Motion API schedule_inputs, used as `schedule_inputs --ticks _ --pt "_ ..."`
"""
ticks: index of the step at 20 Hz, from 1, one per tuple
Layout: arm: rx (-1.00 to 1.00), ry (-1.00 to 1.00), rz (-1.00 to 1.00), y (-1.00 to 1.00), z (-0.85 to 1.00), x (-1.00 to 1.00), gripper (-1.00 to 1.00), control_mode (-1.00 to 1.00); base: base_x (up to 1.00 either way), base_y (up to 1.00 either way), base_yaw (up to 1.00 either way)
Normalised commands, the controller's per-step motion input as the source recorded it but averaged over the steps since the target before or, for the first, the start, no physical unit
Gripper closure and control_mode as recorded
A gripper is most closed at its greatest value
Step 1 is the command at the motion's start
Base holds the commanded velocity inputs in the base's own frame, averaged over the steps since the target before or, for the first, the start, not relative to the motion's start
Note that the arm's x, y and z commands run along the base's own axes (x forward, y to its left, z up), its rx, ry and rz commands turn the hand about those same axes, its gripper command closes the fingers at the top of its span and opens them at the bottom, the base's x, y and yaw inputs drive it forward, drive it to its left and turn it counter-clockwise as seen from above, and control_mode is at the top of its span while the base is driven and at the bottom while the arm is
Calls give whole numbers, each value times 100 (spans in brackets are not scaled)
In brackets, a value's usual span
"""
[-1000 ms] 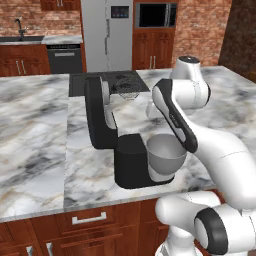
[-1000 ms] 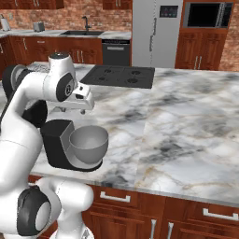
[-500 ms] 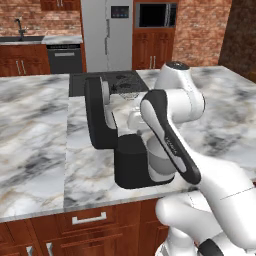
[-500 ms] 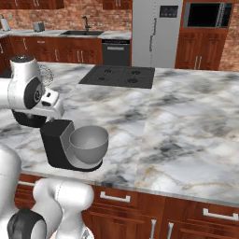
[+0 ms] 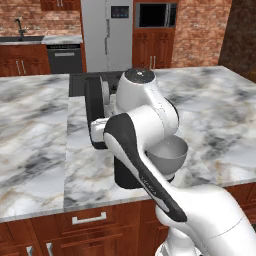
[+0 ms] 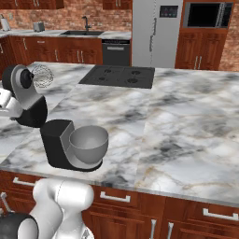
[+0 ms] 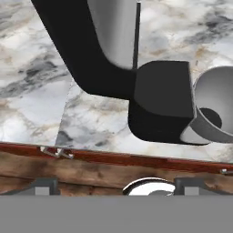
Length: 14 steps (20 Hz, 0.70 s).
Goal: Close the stand mixer head.
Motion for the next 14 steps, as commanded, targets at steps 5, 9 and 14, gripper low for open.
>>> schedule_inputs --ticks 5,9,14 --pt "-10 -18 -10 100 37 -17 -100 -100 0 0 0" --pt "-11 -26 -29 100 18 -13 -100 -100 0 0 0" --pt "-2 -18 -48 83 -1 5 -100 -100 0 0 0"
